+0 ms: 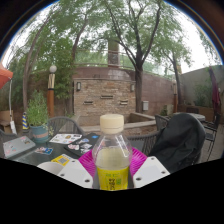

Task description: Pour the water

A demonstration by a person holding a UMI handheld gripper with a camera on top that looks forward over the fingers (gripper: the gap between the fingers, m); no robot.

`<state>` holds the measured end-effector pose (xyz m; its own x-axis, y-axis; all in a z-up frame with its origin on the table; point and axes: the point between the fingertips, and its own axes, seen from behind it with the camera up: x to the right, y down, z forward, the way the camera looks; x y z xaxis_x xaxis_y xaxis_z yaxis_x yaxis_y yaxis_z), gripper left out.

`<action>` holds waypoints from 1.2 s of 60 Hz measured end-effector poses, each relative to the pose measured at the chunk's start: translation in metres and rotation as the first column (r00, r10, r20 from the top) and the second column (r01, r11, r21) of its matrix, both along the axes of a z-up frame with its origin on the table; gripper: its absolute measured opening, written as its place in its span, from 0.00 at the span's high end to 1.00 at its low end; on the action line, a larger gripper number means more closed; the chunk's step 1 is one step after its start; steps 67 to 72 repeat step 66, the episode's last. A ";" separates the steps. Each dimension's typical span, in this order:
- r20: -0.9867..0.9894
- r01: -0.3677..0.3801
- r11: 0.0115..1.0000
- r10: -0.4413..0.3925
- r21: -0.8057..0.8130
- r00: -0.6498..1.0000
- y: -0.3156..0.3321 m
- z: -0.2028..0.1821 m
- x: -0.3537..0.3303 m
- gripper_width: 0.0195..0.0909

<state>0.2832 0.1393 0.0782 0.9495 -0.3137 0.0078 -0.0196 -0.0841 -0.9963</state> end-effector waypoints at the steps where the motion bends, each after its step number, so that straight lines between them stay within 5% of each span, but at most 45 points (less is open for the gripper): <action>1: -0.002 0.002 1.000 -0.002 -0.011 1.000 -0.005 -0.009 0.001 0.71; 8: -0.037 0.003 0.995 -0.007 -0.096 0.999 -0.008 -0.069 0.011 0.70; 19: -0.037 0.023 0.998 -0.025 -0.050 0.999 -0.005 -0.059 0.013 0.62; 24: -0.060 0.015 0.996 -0.021 -0.089 0.998 -0.009 -0.065 0.011 0.49; 29: -0.161 0.005 0.987 -0.031 -0.158 0.986 -0.023 -0.077 0.000 0.06; 42: -0.189 0.044 0.980 -0.081 -0.194 0.979 -0.101 -0.043 -0.036 0.11; 66: -0.203 0.034 0.983 -0.071 -0.182 0.977 -0.256 0.133 -0.241 0.10; 72: -0.203 0.034 0.983 -0.071 -0.182 0.977 -0.256 0.133 -0.241 0.10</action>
